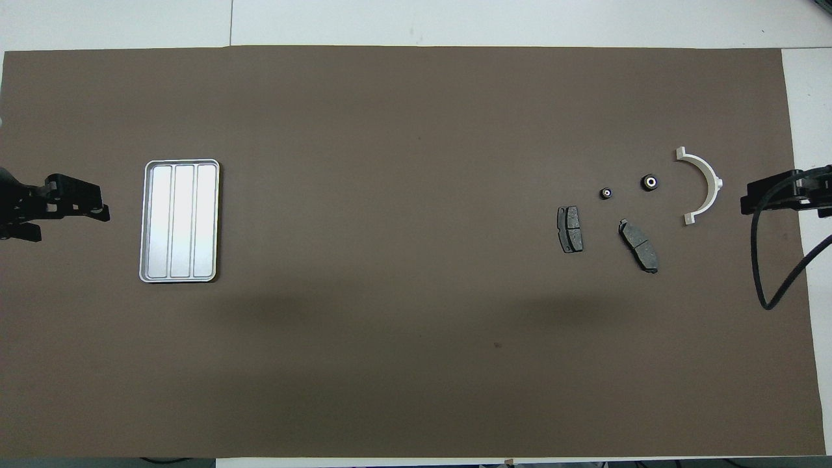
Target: Pick bearing gear from pile to tray
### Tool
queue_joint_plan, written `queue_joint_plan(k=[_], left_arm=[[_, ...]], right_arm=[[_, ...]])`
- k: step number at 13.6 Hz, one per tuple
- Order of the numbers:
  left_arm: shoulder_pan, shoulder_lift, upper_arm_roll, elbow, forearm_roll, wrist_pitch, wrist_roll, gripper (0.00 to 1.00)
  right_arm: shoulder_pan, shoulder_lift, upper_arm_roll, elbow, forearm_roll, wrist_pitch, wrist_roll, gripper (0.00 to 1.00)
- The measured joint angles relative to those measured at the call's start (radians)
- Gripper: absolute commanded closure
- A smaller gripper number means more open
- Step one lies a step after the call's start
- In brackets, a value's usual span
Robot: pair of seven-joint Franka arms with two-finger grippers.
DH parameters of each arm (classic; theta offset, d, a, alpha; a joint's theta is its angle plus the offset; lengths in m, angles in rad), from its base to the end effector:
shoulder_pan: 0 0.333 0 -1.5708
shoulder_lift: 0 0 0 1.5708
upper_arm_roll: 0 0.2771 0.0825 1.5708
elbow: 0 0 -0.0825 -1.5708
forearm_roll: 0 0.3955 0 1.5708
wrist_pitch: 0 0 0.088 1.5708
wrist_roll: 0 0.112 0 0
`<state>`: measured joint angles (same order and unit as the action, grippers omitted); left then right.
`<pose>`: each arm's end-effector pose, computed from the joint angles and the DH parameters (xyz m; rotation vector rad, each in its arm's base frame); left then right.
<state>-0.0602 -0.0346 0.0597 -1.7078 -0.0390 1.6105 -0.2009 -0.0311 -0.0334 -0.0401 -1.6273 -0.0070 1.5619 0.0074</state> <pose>0.5556 -0.0041 0.5372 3.0894 0.3148 -0.1034 0.5534 -0.0406 0.5713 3.1341 -0.1231 -0.0505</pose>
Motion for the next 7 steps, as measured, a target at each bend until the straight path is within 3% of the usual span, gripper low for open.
queue_joint_plan(k=[7], left_arm=[[0.000,0.000,0.000,0.000,0.000,0.000,0.000,0.00]], right_arm=[[-0.014,0.006,0.001,-0.010,0.000,0.028,-0.062,0.00]])
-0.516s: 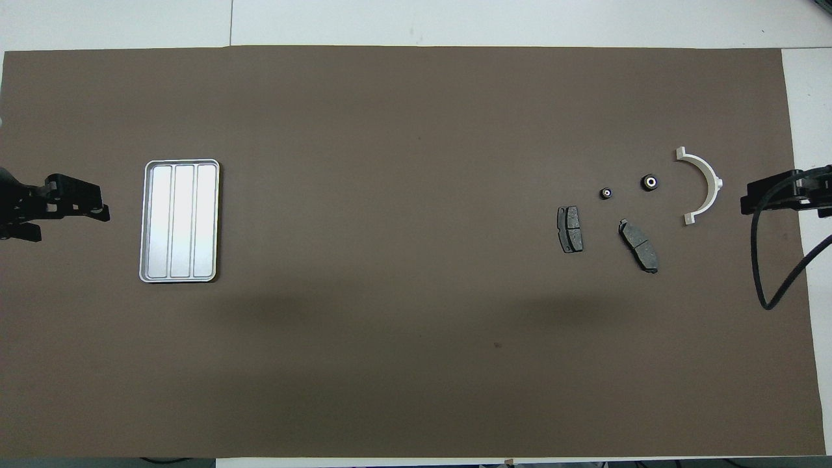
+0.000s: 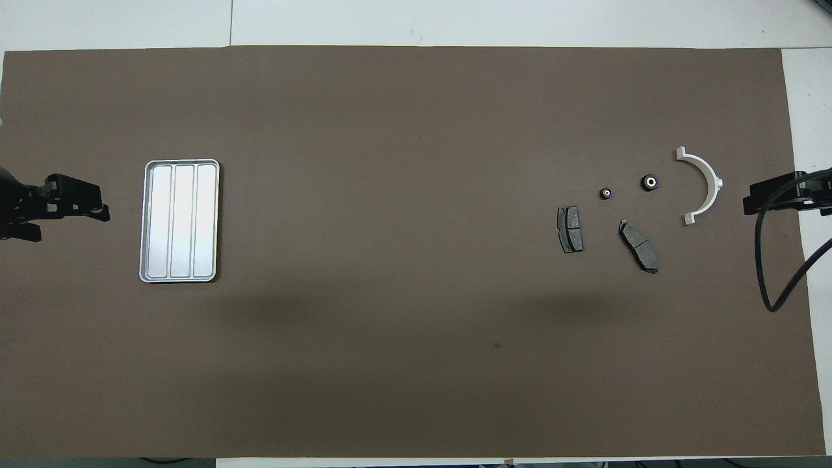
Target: Pick bearing gear from pile to tray
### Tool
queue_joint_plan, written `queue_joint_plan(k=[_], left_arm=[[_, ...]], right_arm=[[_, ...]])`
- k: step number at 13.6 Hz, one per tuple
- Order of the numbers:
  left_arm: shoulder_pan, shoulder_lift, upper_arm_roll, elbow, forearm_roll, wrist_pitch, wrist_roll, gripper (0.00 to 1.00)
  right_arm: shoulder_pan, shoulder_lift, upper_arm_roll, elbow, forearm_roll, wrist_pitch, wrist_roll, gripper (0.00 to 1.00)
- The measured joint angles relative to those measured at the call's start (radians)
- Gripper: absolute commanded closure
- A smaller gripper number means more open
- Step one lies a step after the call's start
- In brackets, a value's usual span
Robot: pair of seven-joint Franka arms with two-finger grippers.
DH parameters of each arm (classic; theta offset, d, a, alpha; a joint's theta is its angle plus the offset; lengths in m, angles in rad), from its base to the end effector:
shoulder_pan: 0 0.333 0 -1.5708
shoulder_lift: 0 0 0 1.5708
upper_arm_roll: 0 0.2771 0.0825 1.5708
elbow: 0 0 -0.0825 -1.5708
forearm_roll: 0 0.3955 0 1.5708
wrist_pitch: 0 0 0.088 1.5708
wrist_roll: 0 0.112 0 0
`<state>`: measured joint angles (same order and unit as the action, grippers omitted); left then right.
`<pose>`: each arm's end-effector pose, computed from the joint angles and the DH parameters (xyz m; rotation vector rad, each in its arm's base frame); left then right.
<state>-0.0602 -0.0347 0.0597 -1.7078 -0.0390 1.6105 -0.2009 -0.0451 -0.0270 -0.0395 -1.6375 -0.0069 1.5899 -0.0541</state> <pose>0.5555 -0.0041 0.5372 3.0894 0.3148 -0.1032 0.5570 -0.0482 0.5652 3.1367 -0.0475 -0.0329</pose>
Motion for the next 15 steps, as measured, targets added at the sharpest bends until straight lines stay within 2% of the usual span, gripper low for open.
queue_joint_plan(k=[3,10,15], left_arm=[[0.000,0.000,0.000,0.000,0.000,0.000,0.000,0.00],[0.000,0.000,0.000,0.000,0.000,0.000,0.000,0.00],[0.000,0.000,0.000,0.000,0.000,0.000,0.000,0.00]], right_arm=[[-0.015,0.053,0.000,-0.015,0.000,0.078,-0.021,0.00],[-0.017,0.294,0.000,-0.019,-0.001,0.299,-0.025,0.00],[-0.014,0.403,0.001,-0.031,-0.001,0.417,-0.027,0.00]])
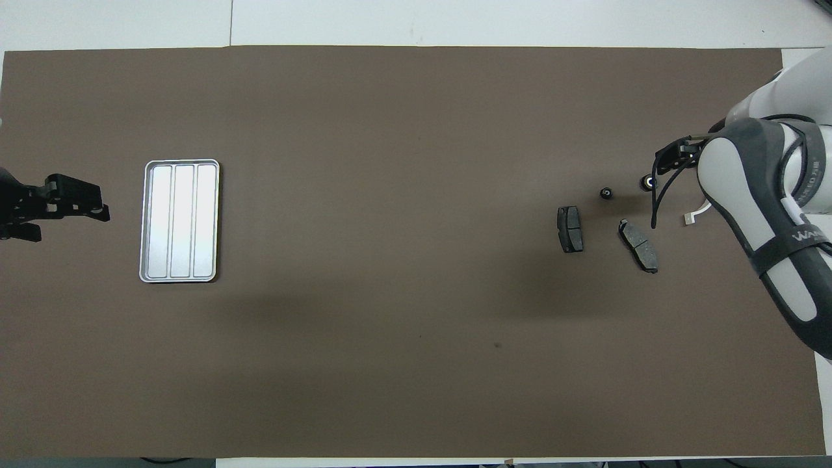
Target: Pick bearing gear from pile to tray
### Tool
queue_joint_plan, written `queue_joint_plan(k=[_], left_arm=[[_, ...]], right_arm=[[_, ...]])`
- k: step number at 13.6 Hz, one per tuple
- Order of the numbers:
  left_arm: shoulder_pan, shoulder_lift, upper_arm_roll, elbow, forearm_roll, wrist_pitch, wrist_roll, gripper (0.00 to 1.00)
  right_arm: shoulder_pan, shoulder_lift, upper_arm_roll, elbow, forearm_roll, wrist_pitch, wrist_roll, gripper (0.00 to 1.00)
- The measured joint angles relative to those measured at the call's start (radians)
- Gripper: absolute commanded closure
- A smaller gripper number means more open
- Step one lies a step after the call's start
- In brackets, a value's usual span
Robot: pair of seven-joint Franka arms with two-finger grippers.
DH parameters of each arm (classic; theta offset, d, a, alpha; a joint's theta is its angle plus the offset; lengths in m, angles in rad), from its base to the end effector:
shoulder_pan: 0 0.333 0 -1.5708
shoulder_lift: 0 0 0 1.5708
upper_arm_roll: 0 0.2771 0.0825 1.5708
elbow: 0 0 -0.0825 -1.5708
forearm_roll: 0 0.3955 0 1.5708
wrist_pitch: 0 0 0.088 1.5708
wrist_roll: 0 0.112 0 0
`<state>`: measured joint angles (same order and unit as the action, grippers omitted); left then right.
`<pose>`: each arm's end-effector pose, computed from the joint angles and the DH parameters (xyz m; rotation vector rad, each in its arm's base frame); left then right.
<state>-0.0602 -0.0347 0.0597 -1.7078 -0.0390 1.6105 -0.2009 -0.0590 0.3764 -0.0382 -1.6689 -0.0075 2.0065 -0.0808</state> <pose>0.5555 -0.0041 0.5372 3.0894 0.3148 -0.1032 0.6487 -0.0619 0.3379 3.1236 -0.0167 -0.0629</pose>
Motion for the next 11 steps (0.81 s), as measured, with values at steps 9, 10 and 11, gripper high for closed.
queue_joint_plan(k=[9,10,11], left_arm=[[0.000,0.000,0.000,0.000,0.000,0.000,0.000,0.00],[0.000,0.000,0.000,0.000,0.000,0.000,0.000,0.00],[0.000,0.000,0.000,0.000,0.000,0.000,0.000,0.00]], right_arm=[[0.004,0.095,0.004,-0.067,0.000,0.173,0.000,0.00],[0.004,0.099,0.004,-0.067,0.000,0.179,0.000,0.00],[0.004,0.104,0.004,-0.067,0.000,0.186,0.000,0.01]])
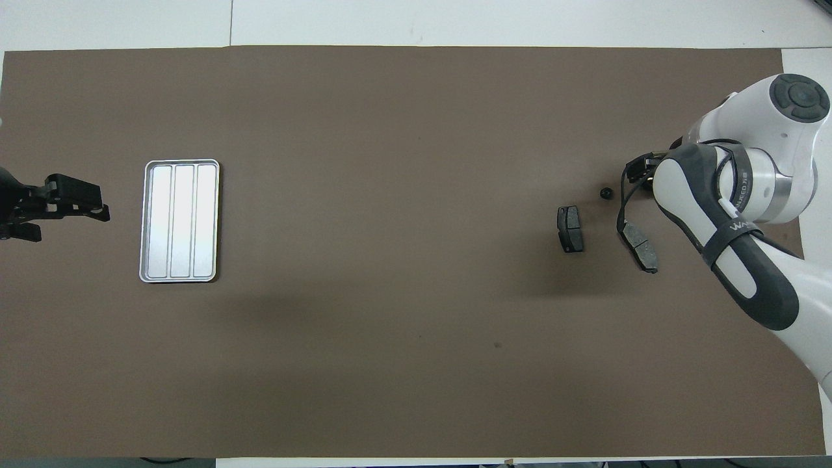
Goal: Pick bearing gear from pile to tray
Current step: 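Reach the right gripper to the black round part and grasp it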
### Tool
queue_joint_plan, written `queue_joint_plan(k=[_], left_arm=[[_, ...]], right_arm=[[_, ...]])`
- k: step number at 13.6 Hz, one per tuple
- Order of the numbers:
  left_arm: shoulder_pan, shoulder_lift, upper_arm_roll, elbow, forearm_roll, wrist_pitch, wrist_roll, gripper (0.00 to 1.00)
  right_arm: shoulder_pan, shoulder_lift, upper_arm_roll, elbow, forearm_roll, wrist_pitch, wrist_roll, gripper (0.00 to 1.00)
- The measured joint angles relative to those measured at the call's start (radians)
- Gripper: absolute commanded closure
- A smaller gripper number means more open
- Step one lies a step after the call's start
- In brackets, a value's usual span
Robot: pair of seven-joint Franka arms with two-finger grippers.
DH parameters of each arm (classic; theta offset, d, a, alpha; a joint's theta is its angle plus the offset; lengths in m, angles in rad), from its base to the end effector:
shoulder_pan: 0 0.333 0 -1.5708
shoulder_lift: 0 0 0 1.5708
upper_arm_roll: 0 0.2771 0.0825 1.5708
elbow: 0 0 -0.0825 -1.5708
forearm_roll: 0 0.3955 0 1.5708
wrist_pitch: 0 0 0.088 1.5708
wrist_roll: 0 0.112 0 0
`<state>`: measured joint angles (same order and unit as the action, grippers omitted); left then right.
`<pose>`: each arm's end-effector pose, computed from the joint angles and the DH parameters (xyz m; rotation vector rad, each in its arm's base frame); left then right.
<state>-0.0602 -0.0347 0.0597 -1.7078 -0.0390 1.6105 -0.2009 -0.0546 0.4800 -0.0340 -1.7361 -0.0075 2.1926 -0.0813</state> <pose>0.5555 -0.0041 0.5372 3.0894 0.3148 -0.1032 0.6496 -0.0567 0.2549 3.1216 0.0012 -0.0391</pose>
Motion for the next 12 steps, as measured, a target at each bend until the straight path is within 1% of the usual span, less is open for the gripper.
queue_joint_plan(k=[3,4,6,8,9,12], left_arm=[[0.000,0.000,0.000,0.000,0.000,0.000,0.000,0.00],[0.000,0.000,0.000,0.000,0.000,0.000,0.000,0.00],[0.000,0.000,0.000,0.000,0.000,0.000,0.000,0.00],[0.000,0.000,0.000,0.000,0.000,0.000,0.000,0.00],[0.000,0.000,0.000,0.000,0.000,0.000,0.000,0.00],[0.000,0.000,0.000,0.000,0.000,0.000,0.000,0.00]], right_arm=[[0.000,0.014,0.001,0.000,0.000,0.022,0.000,0.05],[0.000,0.018,0.001,0.000,0.000,0.024,-0.001,0.09],[0.000,0.020,0.001,0.000,0.000,0.025,-0.001,0.19],[0.001,0.020,0.002,-0.001,0.000,0.025,-0.002,0.42],[0.005,0.020,0.002,-0.002,0.000,0.025,-0.003,0.49],[0.016,0.020,0.003,-0.004,0.000,0.024,-0.003,0.79]])
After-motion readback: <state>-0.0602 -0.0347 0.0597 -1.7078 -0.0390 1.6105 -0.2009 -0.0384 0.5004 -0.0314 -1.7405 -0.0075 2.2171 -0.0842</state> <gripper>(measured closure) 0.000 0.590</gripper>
